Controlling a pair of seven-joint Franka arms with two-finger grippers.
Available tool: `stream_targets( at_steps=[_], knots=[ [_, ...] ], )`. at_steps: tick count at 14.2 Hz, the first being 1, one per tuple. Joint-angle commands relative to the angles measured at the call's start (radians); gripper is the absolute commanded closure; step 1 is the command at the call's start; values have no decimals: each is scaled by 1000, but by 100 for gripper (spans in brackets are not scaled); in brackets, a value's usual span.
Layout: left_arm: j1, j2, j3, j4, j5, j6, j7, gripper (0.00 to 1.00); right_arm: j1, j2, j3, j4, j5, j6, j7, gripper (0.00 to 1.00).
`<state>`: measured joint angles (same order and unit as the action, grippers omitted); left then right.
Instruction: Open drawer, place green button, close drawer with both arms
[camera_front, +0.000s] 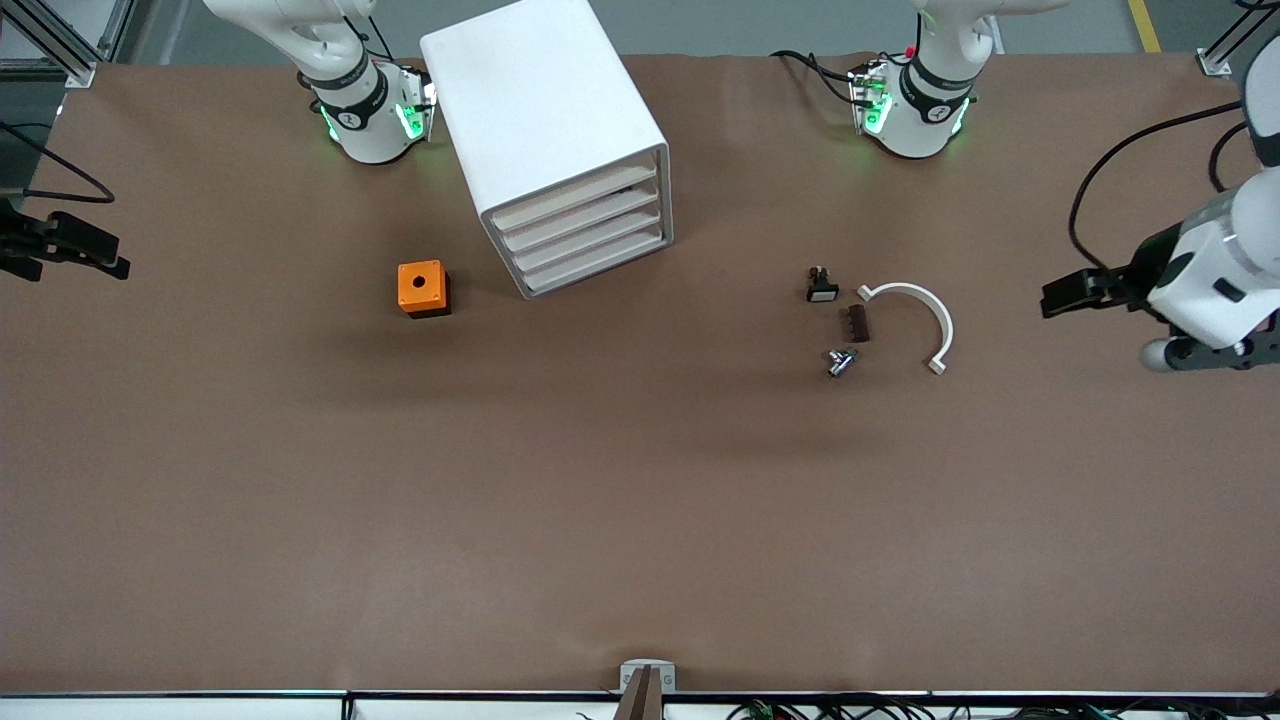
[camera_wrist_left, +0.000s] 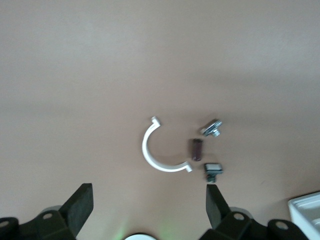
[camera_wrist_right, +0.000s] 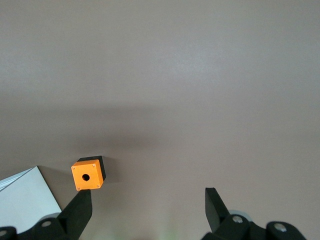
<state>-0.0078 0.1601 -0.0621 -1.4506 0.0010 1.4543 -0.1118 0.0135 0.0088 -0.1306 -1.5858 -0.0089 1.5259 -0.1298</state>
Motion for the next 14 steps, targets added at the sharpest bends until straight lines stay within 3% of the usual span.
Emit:
stream_targets(
  at_steps=[1,3,7,14],
  knots=[
    [-24,-132,91,-157,-7,29,114,1,-6,-33,0,-37,3,16,-5,0],
    [-34,-177,139,-223,-13,63,171,1,-7,-33,0,-36,3,20,-5,0],
    [-18,-250,148,-356,-13,181,195,0,-7,-49,0,-48,3,31,-11,0],
    [-6,-238,137,-312,-13,241,195,0,-7,-66,2,-66,3,36,-14,0]
  ],
)
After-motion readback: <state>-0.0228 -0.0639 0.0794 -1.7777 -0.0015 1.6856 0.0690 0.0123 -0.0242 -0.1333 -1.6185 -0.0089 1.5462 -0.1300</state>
